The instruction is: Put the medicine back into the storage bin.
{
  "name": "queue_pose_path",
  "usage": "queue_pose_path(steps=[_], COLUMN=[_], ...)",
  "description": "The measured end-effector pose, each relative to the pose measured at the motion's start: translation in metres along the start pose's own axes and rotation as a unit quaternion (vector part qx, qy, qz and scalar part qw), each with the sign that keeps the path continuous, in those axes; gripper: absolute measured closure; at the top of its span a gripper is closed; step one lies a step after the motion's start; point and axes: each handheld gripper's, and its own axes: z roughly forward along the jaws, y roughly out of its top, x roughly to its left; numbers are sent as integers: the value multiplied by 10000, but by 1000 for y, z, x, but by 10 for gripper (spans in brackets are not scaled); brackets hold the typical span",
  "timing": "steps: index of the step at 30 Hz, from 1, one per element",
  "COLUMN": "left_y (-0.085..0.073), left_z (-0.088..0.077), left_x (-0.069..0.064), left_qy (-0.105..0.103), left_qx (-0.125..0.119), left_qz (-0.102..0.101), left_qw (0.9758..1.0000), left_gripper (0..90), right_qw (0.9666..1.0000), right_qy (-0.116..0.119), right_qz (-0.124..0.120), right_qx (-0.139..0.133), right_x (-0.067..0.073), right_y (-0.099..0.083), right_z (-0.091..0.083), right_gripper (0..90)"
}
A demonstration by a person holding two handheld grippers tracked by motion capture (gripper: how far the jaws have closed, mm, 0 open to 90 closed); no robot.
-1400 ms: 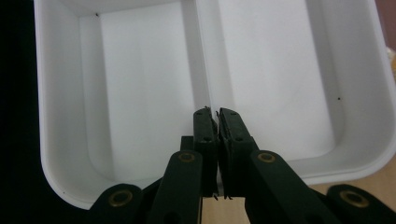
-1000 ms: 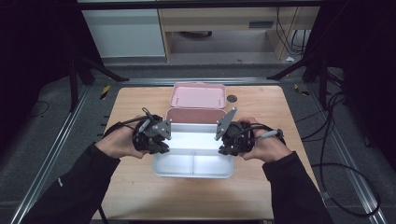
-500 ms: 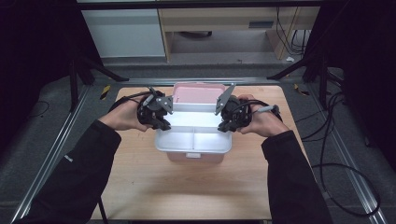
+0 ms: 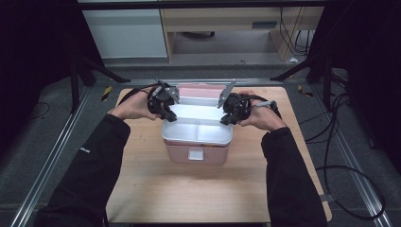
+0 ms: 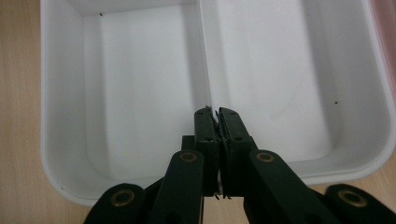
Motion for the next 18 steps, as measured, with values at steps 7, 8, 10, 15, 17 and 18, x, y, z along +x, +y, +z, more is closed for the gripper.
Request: queue_pose_path(steps=[7,8,10,15,17,18], left_y=[-6,-6,-8,-14,-16,-17], left_z=[22,24,29,32,32,33], left_x=[0,-1,-3,-10,-13,-15], left_qy=[-135,-148,-170,-233,-257,-290], left_qx=[198,230,248,208,175,156], left_qz=[-36,-21,-29,-75,-103,-121], left_qw=[9997,9996,9995,9995,9995,9994], left_gripper=[839,841,843,847,850,852], right_qw=[9999,9998,9998,9997,9997,9997], right_qy=[73,88,106,145,137,137], right_qz=[80,97,124,122,129,146], right_qx=[99,127,142,159,175,159], right_x=[0,0,1,6,8,8], right_y=[-7,-7,-8,-11,-11,-12], right_z=[24,26,29,35,36,36], right_gripper=[869,868,865,856,849,844])
